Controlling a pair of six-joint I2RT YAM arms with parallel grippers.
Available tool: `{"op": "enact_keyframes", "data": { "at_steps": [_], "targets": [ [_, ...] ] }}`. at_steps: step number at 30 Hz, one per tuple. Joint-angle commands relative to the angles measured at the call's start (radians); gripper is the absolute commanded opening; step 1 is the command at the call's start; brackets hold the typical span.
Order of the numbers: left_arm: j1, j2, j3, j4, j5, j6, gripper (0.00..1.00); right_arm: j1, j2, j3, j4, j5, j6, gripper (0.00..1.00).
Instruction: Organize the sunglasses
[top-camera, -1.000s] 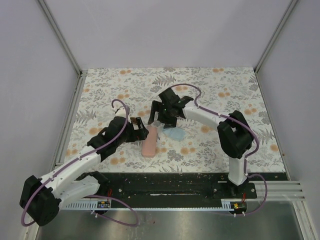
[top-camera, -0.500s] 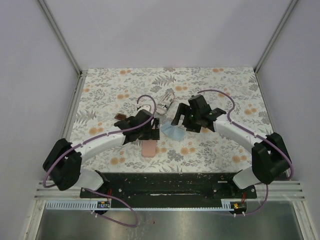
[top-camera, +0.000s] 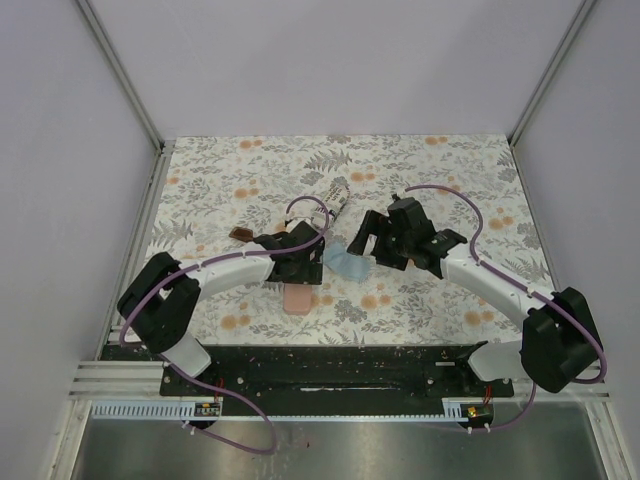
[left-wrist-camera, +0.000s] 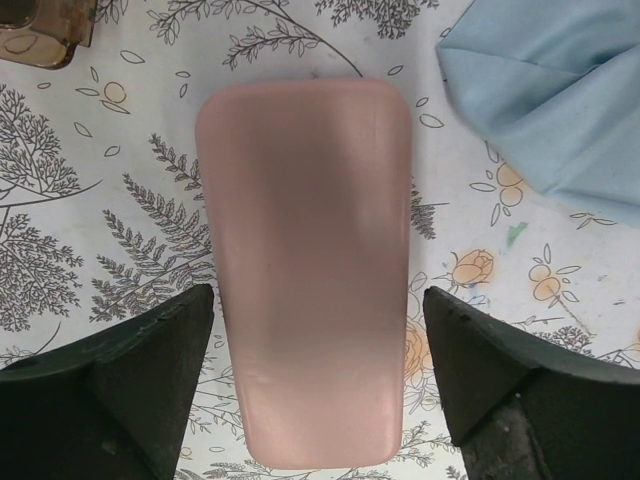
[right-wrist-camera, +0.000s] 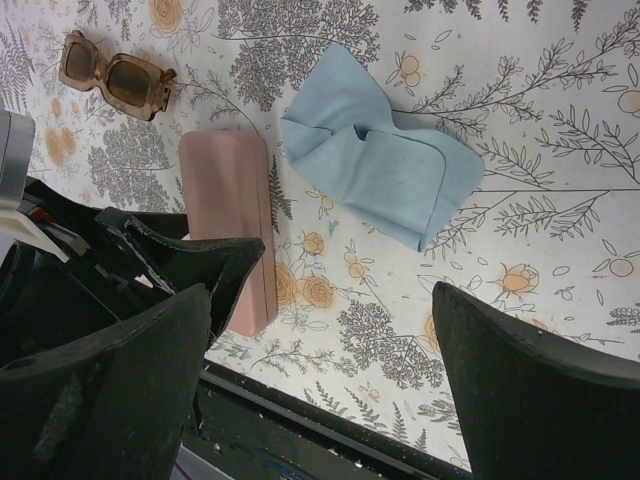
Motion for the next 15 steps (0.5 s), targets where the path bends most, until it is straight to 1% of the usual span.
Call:
{"op": "enact_keyframes", "data": {
  "at_steps": [1, 5, 9, 12, 15],
  "targets": [
    [-0.001, 0.019, 0.044, -0.011, -0.032, -0.009, 0.86, -0.001, -0.025, -0.007, 0.036, 0.011, -0.008, 0.99],
    [-0.001, 0.016, 0.036, -0.01, -0.025, -0.024, 0.62, -0.003, -0.031, -0.012, 0.042, 0.008, -0.003, 0.99],
    [0.004, -0.028, 0.016, 0.025, 0.015, -0.024, 0.45, -0.003, -0.028, -0.029, 0.077, -0.03, -0.008, 0.99],
    [0.039, -0.08, -0.02, 0.1, 0.125, -0.022, 0.38, -0.003, -0.024, -0.049, 0.134, -0.102, -0.019, 0.99],
    [0.119, -0.152, -0.089, 0.208, 0.292, -0.033, 0.37, -0.006, -0.039, -0.076, 0.189, -0.156, -0.02, 0.99]
  ]
}}
